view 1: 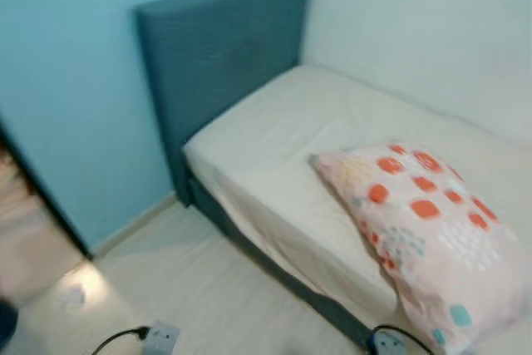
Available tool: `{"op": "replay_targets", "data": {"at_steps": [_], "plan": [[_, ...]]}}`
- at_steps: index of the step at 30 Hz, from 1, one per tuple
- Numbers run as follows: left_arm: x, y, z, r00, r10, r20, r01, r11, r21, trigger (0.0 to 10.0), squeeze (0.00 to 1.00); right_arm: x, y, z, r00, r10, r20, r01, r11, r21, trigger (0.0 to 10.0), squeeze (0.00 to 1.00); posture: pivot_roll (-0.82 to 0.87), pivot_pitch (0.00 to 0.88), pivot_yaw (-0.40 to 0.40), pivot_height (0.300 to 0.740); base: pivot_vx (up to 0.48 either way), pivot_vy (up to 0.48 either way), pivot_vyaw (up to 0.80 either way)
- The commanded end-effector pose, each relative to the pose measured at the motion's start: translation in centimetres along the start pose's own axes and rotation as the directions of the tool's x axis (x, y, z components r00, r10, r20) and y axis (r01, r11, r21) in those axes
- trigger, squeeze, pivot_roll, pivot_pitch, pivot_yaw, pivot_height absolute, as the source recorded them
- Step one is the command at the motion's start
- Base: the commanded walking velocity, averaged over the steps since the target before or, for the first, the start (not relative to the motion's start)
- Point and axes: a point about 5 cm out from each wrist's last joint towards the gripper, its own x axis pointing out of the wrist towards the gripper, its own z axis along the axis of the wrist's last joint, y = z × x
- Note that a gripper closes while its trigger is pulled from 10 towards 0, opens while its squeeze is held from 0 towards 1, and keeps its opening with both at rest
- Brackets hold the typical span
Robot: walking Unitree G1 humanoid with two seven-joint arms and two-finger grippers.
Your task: Clean up the room
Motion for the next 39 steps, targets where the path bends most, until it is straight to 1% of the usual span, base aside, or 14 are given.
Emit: {"op": "replay_targets", "data": {"at_steps": [1,5,9,28,35,39], "plan": [[-0.4,-0.2,-2.2,0.997,-0.019,-0.070,0.016,0.999,-0.039,10.0,0.00,0.0,0.6,0.0,1.000,0.014,0.004,-0.014,1.000,-0.002,10.0,0.00,-0.15,0.033,-0.019,0.740,0.266,0.000,-0.76],[-0.4,-0.4,-2.1,0.997,-0.033,-0.064,0.029,0.998,-0.059,10.0,0.00,0.0,0.6,0.0,1.000,0.013,0.003,-0.013,1.000,-0.003,10.0,0.00,-0.15,0.033,-0.019,0.740,0.266,0.000,-0.76],[-0.4,-0.4,-2.2,0.997,-0.032,-0.064,0.027,0.997,-0.079,10.0,0.00,0.0,0.6,0.0,1.000,0.012,0.002,-0.012,1.000,-0.004,10.0,0.00,-0.15,0.034,-0.017,0.740,0.000,0.000,-0.76],[-0.3,-0.2,-1.5,0.999,-0.023,-0.039,0.020,0.997,-0.068,10.0,0.00,0.0,0.6,-0.2,1.000,0.003,-0.006,-0.003,1.000,-0.008,10.0,0.00,-0.15,0.036,-0.015,0.740,0.000,0.000,-0.76],[-0.2,0.1,-1.2,1.000,-0.006,-0.027,0.004,0.996,-0.088,10.0,0.00,0.0,0.7,-0.2,1.000,0.004,0.002,-0.004,1.000,-0.004,10.0,0.00,-0.15,0.034,-0.013,0.740,0.000,0.000,-0.76],[-0.2,0.1,-0.9,1.000,-0.005,-0.020,0.003,0.995,-0.100,10.0,0.00,0.0,0.7,0.0,1.000,0.005,0.016,-0.004,1.000,-0.005,10.0,0.00,-0.15,0.034,-0.013,0.740,0.000,-0.392,-0.57]]}}
